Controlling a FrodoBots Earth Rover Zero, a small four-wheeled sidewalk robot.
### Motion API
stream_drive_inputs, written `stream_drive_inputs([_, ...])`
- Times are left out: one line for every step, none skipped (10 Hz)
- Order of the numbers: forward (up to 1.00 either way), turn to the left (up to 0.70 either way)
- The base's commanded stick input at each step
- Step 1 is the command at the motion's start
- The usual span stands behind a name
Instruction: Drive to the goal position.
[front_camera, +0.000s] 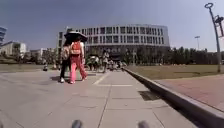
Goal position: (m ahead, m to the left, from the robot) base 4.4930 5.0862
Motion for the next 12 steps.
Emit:
stream_drive_inputs([0.7, 0.0])
stream_drive_inputs([0.7, 0.0])
stream_drive_inputs([0.7, 0.0])
stream_drive_inputs([0.7, 0.0])
stream_drive_inputs([0.7, 0.0])
stream_drive_inputs([0.7, 0.0])
stream_drive_inputs([0.7, 0.0])
stream_drive_inputs([0.7, 0.0])
stream_drive_inputs([0.7, 0.0])
stream_drive_inputs([0.7, 0.0])
stream_drive_inputs([0.7, 0.0])
stream_drive_inputs([0.7, 0.0])
